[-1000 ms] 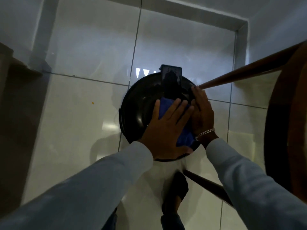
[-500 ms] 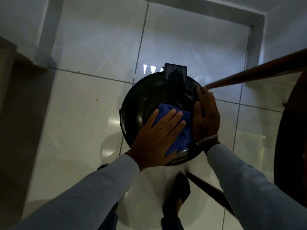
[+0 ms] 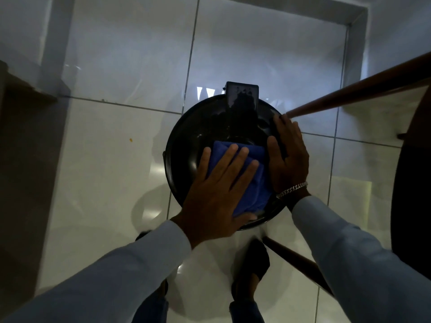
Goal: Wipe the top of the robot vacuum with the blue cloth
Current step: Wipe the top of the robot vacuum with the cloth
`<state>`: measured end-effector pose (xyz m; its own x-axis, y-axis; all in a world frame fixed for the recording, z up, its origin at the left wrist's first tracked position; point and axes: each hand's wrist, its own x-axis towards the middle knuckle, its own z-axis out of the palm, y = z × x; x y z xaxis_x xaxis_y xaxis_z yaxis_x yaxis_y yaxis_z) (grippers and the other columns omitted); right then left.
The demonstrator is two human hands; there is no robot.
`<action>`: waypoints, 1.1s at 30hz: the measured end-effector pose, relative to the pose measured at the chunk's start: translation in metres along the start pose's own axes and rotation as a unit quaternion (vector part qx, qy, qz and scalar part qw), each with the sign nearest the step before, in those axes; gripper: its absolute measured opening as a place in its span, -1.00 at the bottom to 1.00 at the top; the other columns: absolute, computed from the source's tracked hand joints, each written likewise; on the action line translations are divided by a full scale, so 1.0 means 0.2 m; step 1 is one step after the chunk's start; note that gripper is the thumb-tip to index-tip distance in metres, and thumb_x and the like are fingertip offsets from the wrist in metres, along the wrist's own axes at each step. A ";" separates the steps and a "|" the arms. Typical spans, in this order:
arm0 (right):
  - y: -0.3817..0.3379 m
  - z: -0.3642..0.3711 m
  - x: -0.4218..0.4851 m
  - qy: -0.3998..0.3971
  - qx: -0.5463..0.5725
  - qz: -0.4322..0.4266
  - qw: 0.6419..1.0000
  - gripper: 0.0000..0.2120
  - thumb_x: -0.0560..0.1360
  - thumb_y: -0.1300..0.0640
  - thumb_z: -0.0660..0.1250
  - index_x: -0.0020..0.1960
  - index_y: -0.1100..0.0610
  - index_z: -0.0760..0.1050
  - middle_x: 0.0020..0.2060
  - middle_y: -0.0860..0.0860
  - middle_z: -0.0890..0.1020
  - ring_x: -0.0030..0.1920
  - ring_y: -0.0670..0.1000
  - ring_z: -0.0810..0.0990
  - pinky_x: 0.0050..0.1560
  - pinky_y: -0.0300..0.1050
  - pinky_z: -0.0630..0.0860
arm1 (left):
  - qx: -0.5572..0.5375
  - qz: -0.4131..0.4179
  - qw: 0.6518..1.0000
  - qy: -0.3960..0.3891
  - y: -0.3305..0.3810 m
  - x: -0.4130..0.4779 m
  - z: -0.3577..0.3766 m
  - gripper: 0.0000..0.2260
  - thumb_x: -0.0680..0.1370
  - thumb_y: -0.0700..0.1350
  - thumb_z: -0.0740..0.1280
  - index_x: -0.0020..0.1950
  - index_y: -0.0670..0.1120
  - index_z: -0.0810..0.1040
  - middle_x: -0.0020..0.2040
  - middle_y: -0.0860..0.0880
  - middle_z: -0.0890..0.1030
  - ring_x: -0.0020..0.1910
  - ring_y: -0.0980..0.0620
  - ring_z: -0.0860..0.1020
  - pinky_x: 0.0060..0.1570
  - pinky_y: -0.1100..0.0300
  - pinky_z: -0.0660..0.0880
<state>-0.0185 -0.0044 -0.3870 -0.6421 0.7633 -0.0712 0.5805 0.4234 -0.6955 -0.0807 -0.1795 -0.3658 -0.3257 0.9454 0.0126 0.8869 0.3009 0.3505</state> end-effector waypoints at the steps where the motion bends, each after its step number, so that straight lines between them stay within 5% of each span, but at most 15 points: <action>1: 0.00 0.00 0.00 -0.001 -0.003 0.007 1.000 -0.47 0.52 -0.12 0.03 0.44 0.04 0.27 0.46 0.10 0.34 0.51 0.15 0.18 0.47 0.25 0.19 | 0.016 -0.005 1.000 -0.018 0.02 0.02 -0.01 -0.26 0.47 0.34 0.20 0.50 -0.09 0.23 0.53 -0.20 0.22 0.54 -0.20 0.12 0.46 -0.34 -0.01; 6: 0.00 0.00 0.00 0.003 0.013 0.005 1.000 -0.48 0.52 -0.10 0.05 0.44 0.04 0.27 0.46 0.08 0.33 0.51 0.13 0.17 0.49 0.14 0.18 | -0.010 0.045 0.999 -0.001 -0.03 0.00 -0.03 -0.56 0.55 0.05 0.20 0.38 -0.11 0.42 0.42 -0.19 0.43 0.47 -0.20 0.29 0.42 -0.30 0.22; 10: 0.00 0.00 0.00 0.003 0.006 0.002 1.000 -0.49 0.54 -0.11 0.04 0.45 0.01 0.25 0.46 0.07 0.34 0.51 0.12 0.18 0.48 0.15 0.19 | -0.028 0.071 0.997 0.004 -0.15 -0.15 -0.07 -0.61 0.52 -0.09 0.25 0.33 -0.14 0.47 0.38 -0.16 0.49 0.46 -0.15 0.32 0.47 -0.21 0.19; 18: 0.00 0.01 -0.01 0.007 -0.011 -0.004 1.000 -0.50 0.56 -0.09 0.03 0.46 0.04 0.23 0.46 0.08 0.33 0.51 0.10 0.17 0.48 0.14 0.18 | -0.137 -0.093 0.975 0.148 -0.30 0.03 -0.24 -0.54 0.55 -0.10 0.26 0.41 -0.22 0.30 0.45 -0.26 0.34 0.49 -0.27 0.20 0.49 -0.29 0.06; 25: 0.01 0.02 -0.01 -0.002 -0.043 -0.003 0.999 -0.48 0.56 -0.10 0.00 0.46 0.07 0.24 0.47 0.09 0.33 0.52 0.11 0.17 0.49 0.12 0.17 | -0.015 -0.006 1.000 -0.006 -0.29 0.36 -0.11 -0.51 0.50 0.14 0.25 0.42 0.06 0.37 0.50 -0.07 0.33 0.51 -0.22 0.18 0.44 -0.35 0.05; 33: -0.01 0.01 -0.01 -0.004 -0.034 0.009 0.999 -0.51 0.56 -0.10 0.02 0.46 0.01 0.22 0.47 0.11 0.32 0.52 0.16 0.16 0.46 0.29 0.22 | -0.061 -0.067 0.992 0.087 -0.30 0.00 -0.03 -0.50 0.48 0.04 0.33 0.39 -0.08 0.43 0.46 -0.17 0.36 0.50 -0.28 0.18 0.36 -0.39 0.16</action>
<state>-0.0191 -0.0073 -0.3862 -0.6353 0.7670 -0.0901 0.6248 0.4419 -0.6437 -0.1352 -0.1978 -0.3805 -0.4994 0.8585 0.1164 0.7887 0.3949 0.4712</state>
